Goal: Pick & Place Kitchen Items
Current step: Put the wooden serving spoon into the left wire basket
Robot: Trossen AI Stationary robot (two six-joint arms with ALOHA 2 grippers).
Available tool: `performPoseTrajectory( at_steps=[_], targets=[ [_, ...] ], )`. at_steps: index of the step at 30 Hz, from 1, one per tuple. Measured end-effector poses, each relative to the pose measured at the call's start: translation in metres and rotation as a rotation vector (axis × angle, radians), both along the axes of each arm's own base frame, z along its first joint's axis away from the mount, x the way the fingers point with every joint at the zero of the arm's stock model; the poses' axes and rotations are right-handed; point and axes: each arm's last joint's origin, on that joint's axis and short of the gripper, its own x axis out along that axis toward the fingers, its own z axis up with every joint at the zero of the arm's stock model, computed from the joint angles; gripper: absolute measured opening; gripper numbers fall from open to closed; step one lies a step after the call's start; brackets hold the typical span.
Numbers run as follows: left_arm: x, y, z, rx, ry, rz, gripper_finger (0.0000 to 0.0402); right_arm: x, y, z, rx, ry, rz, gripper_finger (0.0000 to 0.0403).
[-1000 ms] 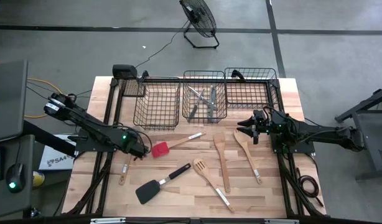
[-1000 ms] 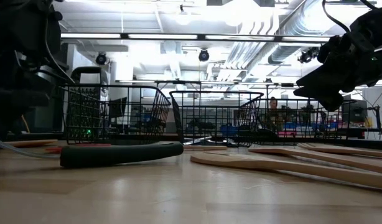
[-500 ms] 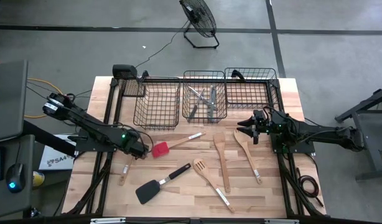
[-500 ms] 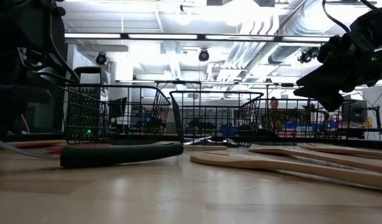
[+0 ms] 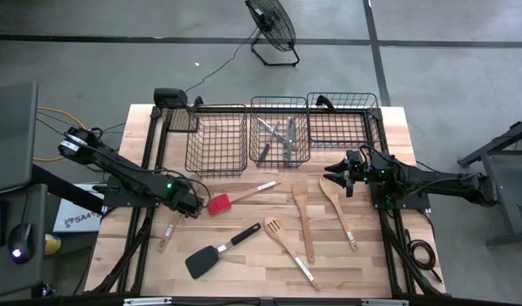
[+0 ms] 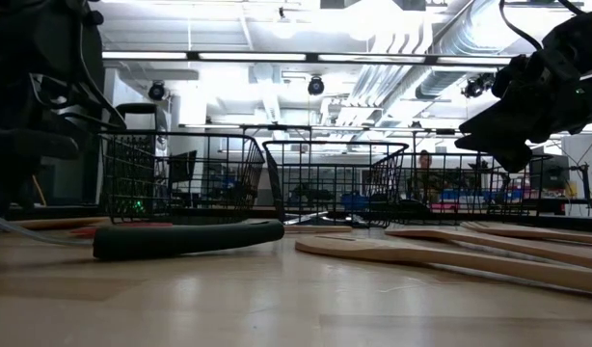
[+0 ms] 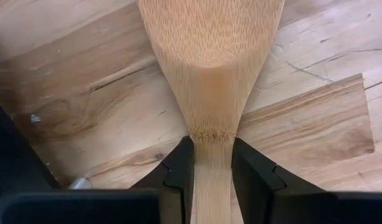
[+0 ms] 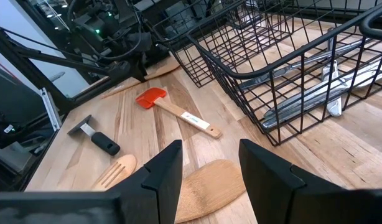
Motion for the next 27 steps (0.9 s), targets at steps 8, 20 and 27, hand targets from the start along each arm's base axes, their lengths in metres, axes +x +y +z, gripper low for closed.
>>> performPoseTrajectory(
  at_steps=[8,20,27],
  targets=[
    [0.001,-0.004,0.005,-0.088,0.041,-0.016,0.0076,0.000,0.000,0.000,0.001,0.001,0.000,0.0151],
    [0.014,-0.010,0.028,-0.136,0.014,-0.087,0.0076,0.000,0.000,0.000,0.000,0.000,0.000,0.0151],
    [0.024,-0.014,0.042,-0.152,-0.059,-0.160,0.0076,0.000,0.000,0.000,0.000,0.000,0.000,0.0151]
  ],
)
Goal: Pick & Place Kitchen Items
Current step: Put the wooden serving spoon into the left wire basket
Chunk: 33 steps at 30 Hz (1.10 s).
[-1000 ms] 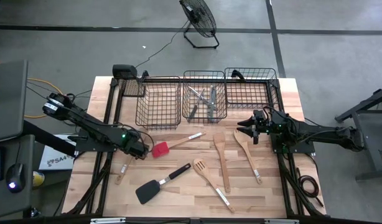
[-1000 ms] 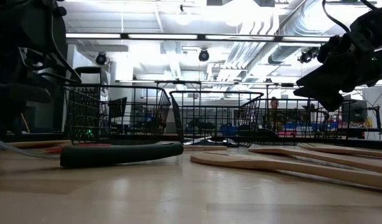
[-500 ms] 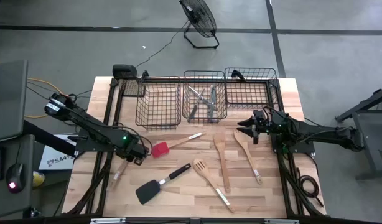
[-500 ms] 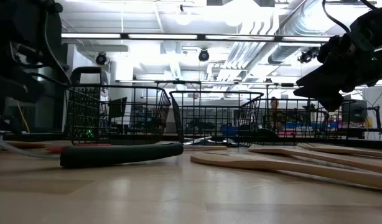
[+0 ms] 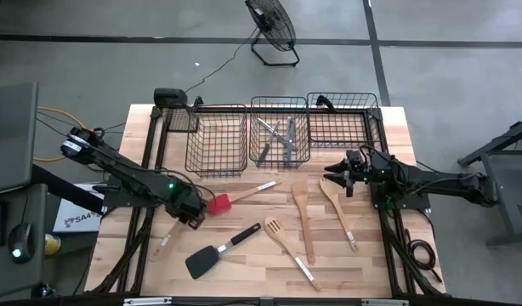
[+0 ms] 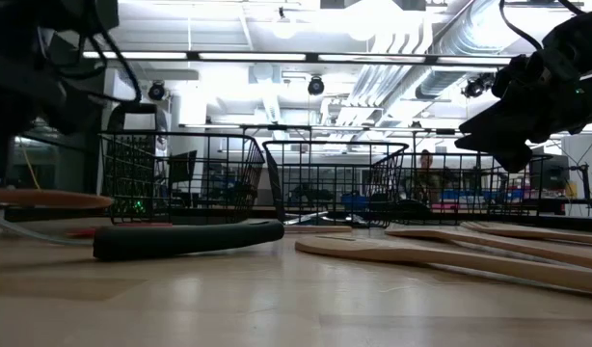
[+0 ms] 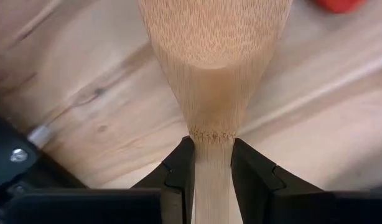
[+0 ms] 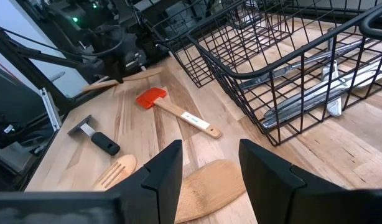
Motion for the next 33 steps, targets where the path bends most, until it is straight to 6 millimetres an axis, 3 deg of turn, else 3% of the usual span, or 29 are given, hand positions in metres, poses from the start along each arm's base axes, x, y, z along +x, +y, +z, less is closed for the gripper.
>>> performPoseTrajectory(
  at_steps=[12,21,33],
  targets=[
    [0.025,-0.011,0.014,-0.098,-0.280,-0.167,0.0076,0.000,0.000,0.000,0.000,0.000,0.000,0.0151],
    [0.045,-0.017,0.024,-0.074,-0.561,-0.286,0.0076,0.000,0.000,0.000,0.000,0.000,0.000,0.0151],
    [0.065,-0.018,0.041,0.232,-0.896,-0.456,0.0076,0.000,0.000,0.000,0.000,0.000,0.000,0.0151]
  ],
)
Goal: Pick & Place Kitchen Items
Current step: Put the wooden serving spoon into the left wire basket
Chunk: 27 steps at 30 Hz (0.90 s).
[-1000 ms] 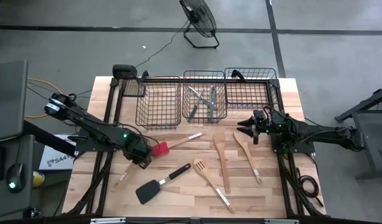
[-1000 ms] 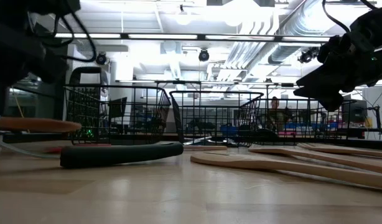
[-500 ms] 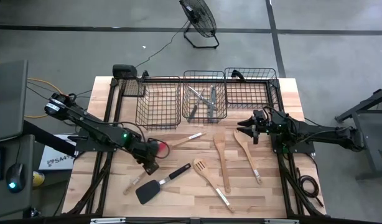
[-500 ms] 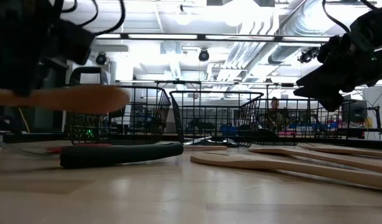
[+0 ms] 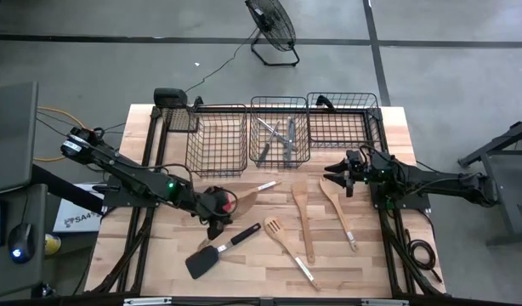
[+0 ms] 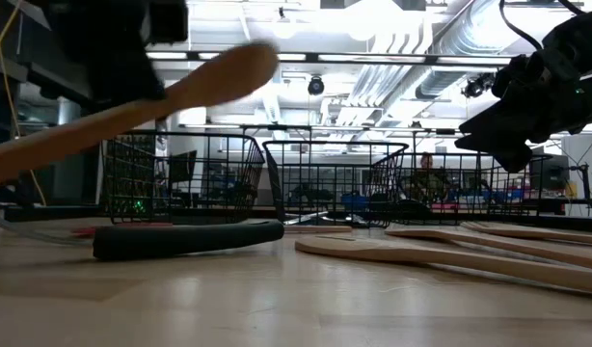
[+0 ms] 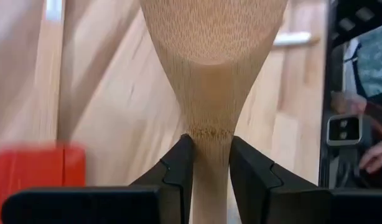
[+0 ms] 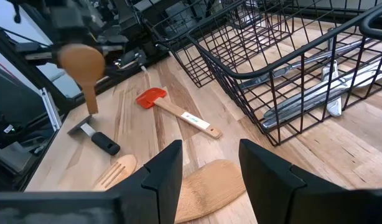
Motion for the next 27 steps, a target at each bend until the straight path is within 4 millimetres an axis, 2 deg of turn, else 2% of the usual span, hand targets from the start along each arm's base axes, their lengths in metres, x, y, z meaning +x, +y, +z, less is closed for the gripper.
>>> performPoseTrajectory(
  at_steps=[5,13,20,27],
  targets=[
    [0.009,0.000,0.013,0.127,-0.185,-0.009,0.0076,0.000,0.000,0.000,0.000,0.000,0.000,0.0151],
    [0.019,0.003,0.049,0.412,-0.303,0.113,0.0076,0.000,0.000,0.000,0.000,0.000,0.000,0.0151],
    [0.021,0.009,0.083,0.630,-0.299,0.267,0.0076,0.000,0.000,0.000,0.000,0.000,0.000,0.0151],
    [0.020,0.014,0.116,0.757,-0.288,0.380,0.0076,0.000,0.000,0.000,0.000,0.000,0.000,0.0151]
  ],
)
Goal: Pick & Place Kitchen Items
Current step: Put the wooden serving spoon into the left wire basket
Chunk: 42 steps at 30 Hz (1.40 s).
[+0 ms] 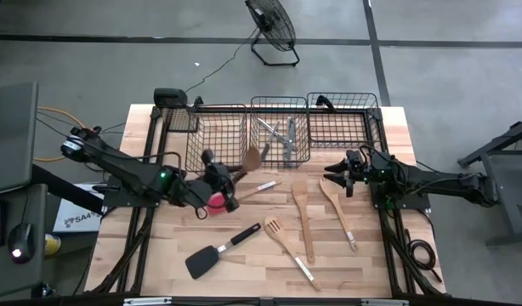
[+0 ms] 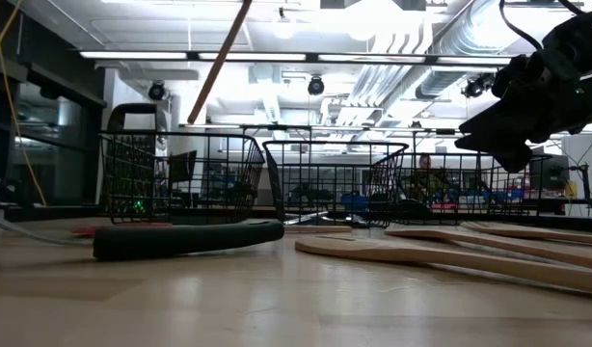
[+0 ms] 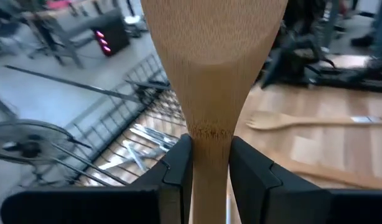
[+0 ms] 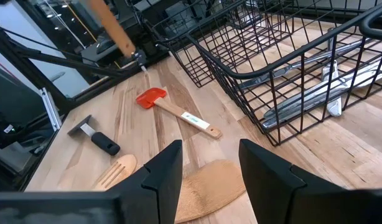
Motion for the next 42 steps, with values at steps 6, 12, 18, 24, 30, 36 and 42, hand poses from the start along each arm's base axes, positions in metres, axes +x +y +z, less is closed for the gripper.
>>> performPoseTrajectory(
  at_steps=[6,12,18,24,30,36,42],
  targets=[
    [0.000,0.021,0.012,0.070,0.018,0.179,0.0076,0.000,0.000,0.000,-0.001,-0.001,0.000,0.0151],
    [0.002,0.048,0.008,0.113,0.077,0.311,0.0076,0.000,0.000,0.000,0.000,0.000,0.000,0.0151],
    [0.002,0.070,0.004,0.119,0.124,0.388,0.0076,0.000,0.000,0.000,0.000,0.000,0.000,0.0151],
    [-0.002,0.094,-0.004,0.050,0.188,0.434,0.0076,0.000,0.000,0.000,0.000,0.000,0.000,0.0151],
    [-0.007,0.119,-0.015,-0.043,0.248,0.510,0.0076,0.000,0.000,0.000,0.000,0.000,0.000,0.0151],
    [-0.008,0.141,-0.021,-0.132,0.270,0.543,0.0076,0.000,0.000,0.000,0.000,0.000,0.000,0.0151],
    [-0.009,0.161,-0.028,-0.229,0.292,0.562,0.0076,0.000,0.000,0.000,0.000,0.000,0.000,0.0151]
  ],
)
